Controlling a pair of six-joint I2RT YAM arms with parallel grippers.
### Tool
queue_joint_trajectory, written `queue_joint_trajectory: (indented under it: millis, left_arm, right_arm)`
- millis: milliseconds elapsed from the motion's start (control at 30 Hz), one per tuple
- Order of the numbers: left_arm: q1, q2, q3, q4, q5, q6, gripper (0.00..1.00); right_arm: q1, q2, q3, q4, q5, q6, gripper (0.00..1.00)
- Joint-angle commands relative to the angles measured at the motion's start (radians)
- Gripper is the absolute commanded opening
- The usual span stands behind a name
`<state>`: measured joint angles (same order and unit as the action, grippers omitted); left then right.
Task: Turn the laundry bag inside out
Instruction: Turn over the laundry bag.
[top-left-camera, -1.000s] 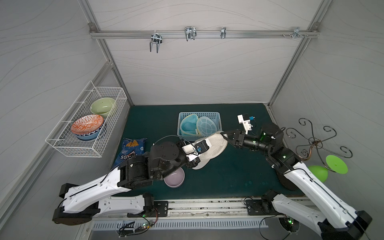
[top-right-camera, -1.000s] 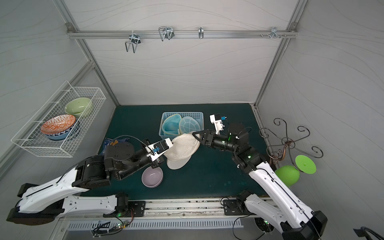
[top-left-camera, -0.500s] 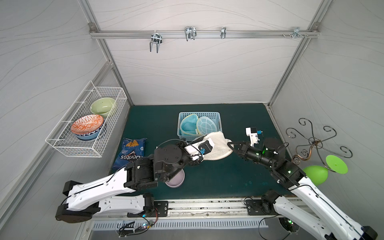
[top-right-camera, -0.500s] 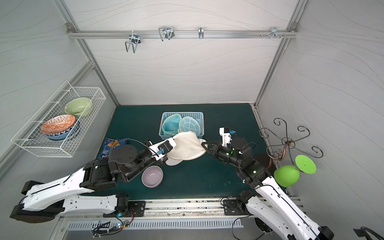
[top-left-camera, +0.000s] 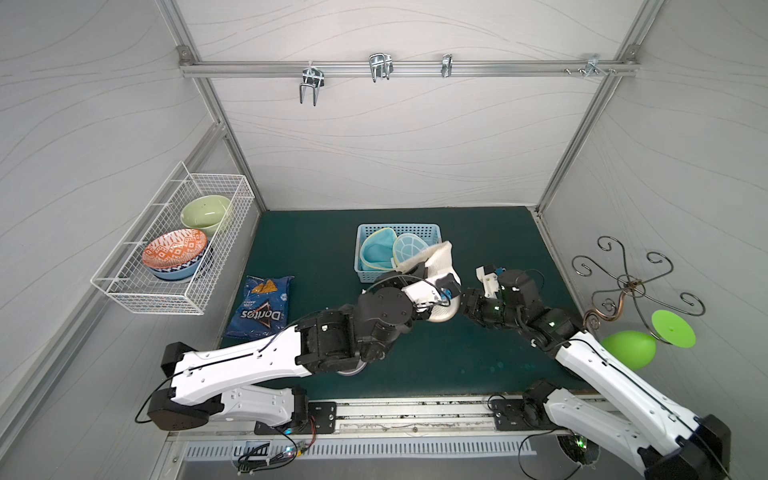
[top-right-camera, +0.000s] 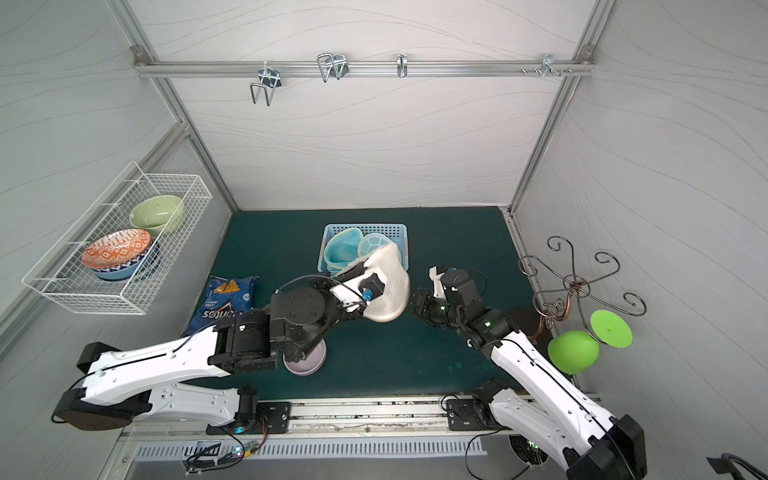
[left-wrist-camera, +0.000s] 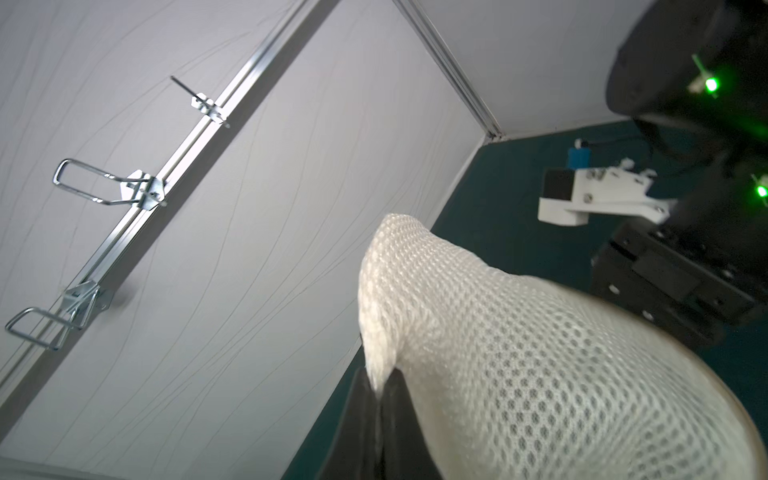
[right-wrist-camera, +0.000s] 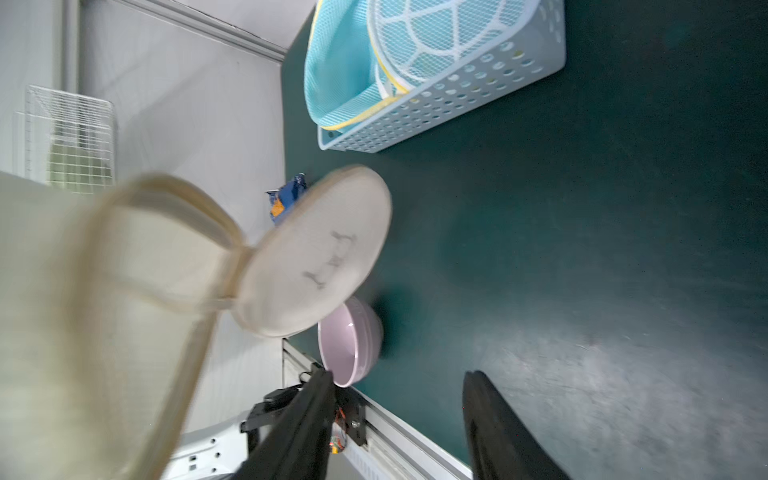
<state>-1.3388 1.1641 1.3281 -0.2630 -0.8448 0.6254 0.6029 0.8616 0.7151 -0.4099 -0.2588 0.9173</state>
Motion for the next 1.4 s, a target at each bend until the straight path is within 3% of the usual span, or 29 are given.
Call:
queue_joint_trajectory:
  millis: [0, 67, 133, 200, 300, 467, 567, 600, 633, 700, 800, 933, 1167, 1367]
  left_arm:
    - [0.003, -0.039, 0.063, 0.041, -0.036, -0.112, 0.0]
    - [0.007, -0.042, 0.063, 0.013, -0.041, -0.134, 0.0]
    - [0.009, -0.03, 0.103, -0.05, -0.058, -0.193, 0.0]
    - [0.01, 0.01, 0.182, -0.139, -0.102, -0.272, 0.0]
    - [0.01, 0.094, 0.317, -0.287, -0.174, -0.416, 0.0]
    - [0.029, 0.265, 0.564, -0.565, -0.294, -0.614, 0.0]
    - [0.092, 0.283, 0.636, -0.685, -0.208, -0.773, 0.0]
    - [0.121, 0.275, 0.636, -0.701, -0.155, -0.816, 0.0]
    - [0.139, 0.267, 0.631, -0.705, -0.135, -0.843, 0.0]
    - [0.149, 0.261, 0.623, -0.698, -0.135, -0.87, 0.0]
    - [0.15, 0.285, 0.65, -0.725, -0.142, -0.908, 0.0]
    - [0.15, 0.316, 0.694, -0.774, -0.13, -0.969, 0.0]
    - [0.187, 0.293, 0.695, -0.783, -0.066, -1.071, 0.0]
    - [0.201, 0.287, 0.682, -0.774, -0.036, -1.128, 0.0]
  right_arm:
    - [-0.018, -0.113, 0.033, -0.079, 0.079, -0.118, 0.62]
    - [-0.019, -0.188, 0.045, -0.056, 0.085, -0.189, 0.63]
    - [-0.021, -0.236, 0.075, -0.003, -0.01, -0.297, 0.67]
    - [-0.016, -0.224, 0.125, 0.017, -0.144, -0.387, 0.68]
    - [0.056, -0.245, 0.097, 0.141, -0.182, -0.436, 0.68]
    - [0.292, -0.271, 0.111, 0.256, 0.054, -0.558, 0.67]
    - [0.393, -0.268, 0.119, 0.258, 0.189, -0.601, 0.7]
    - [0.413, -0.258, 0.107, 0.277, 0.187, -0.601, 0.7]
    - [0.432, -0.251, 0.087, 0.321, 0.176, -0.601, 0.76]
    - [0.48, -0.212, 0.061, 0.407, 0.194, -0.632, 0.79]
    - [0.541, -0.091, 0.1, 0.492, 0.279, -0.746, 0.75]
    - [0.586, 0.054, 0.145, 0.613, 0.419, -0.84, 0.76]
    - [0.587, 0.182, 0.131, 0.835, 0.651, -0.844, 0.84]
    - [0.584, 0.252, 0.196, 0.851, 0.674, -0.836, 0.88]
